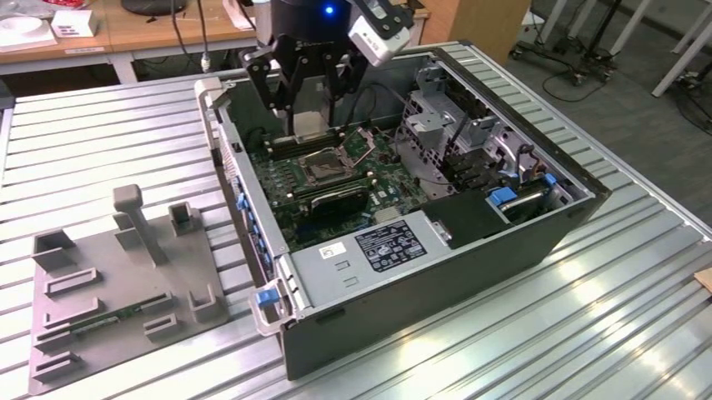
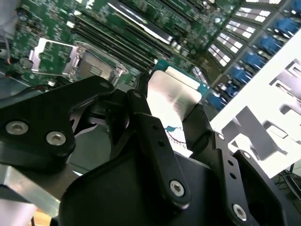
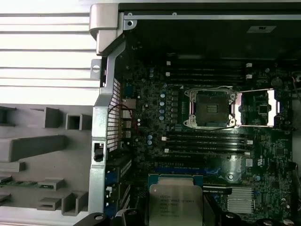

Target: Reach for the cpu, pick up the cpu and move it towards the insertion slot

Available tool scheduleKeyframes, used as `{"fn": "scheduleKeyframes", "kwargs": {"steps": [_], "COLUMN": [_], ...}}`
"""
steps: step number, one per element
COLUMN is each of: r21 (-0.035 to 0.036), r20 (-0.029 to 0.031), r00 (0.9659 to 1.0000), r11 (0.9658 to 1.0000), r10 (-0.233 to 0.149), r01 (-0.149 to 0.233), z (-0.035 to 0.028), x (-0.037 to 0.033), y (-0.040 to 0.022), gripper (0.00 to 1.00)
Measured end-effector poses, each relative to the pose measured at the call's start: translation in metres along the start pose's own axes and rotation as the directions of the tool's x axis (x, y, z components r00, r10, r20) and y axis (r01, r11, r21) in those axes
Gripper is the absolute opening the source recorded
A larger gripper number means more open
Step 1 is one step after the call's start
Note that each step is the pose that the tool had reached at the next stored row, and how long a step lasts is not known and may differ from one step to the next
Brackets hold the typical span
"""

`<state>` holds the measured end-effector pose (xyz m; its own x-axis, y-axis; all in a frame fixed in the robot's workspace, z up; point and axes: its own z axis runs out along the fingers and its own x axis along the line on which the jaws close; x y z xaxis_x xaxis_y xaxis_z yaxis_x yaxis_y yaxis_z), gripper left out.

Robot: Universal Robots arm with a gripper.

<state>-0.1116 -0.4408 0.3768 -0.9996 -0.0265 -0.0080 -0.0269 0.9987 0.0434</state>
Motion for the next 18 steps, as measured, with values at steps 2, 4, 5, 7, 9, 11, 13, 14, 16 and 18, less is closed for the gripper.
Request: {"fn": "scheduleKeyframes", "kwargs": {"steps": [2, 4, 5, 7, 9, 11, 13, 14, 16, 18], "r21": [0.0, 0.0, 0.0, 0.0, 0.0001, 0.0001, 0.0001, 0.0, 0.0001, 0.0], "r20": [0.0, 0.0, 0.0, 0.0, 0.0, 0.0, 0.0, 0.0, 0.0, 0.0], "r00": [1.0, 1.0, 1.0, 1.0, 1.0, 1.0, 1.0, 1.0, 1.0, 1.0], "r11": [1.0, 1.0, 1.0, 1.0, 1.0, 1.0, 1.0, 1.0, 1.0, 1.0], "r10": [0.0, 0.0, 0.0, 0.0, 0.0, 0.0, 0.0, 0.0, 0.0, 0.0], "r01": [0.0, 0.0, 0.0, 0.0, 0.0, 0.0, 0.0, 0.0, 0.0, 0.0], "z": [0.0002, 0.0005, 0.0006, 0.0009, 0.0011, 0.0014, 0.0016, 0.0017, 0.0021, 0.0024], "x": [-0.0059, -0.0114, -0.0135, -0.0193, -0.0245, -0.0292, -0.0342, -0.0372, -0.0433, -0.0486], "y": [-0.0002, -0.0003, -0.0004, -0.0006, -0.0007, -0.0009, -0.001, -0.0011, -0.0013, -0.0014], "gripper": [0.54, 0.54, 0.54, 0.54, 0.54, 0.54, 0.54, 0.54, 0.54, 0.54]}}
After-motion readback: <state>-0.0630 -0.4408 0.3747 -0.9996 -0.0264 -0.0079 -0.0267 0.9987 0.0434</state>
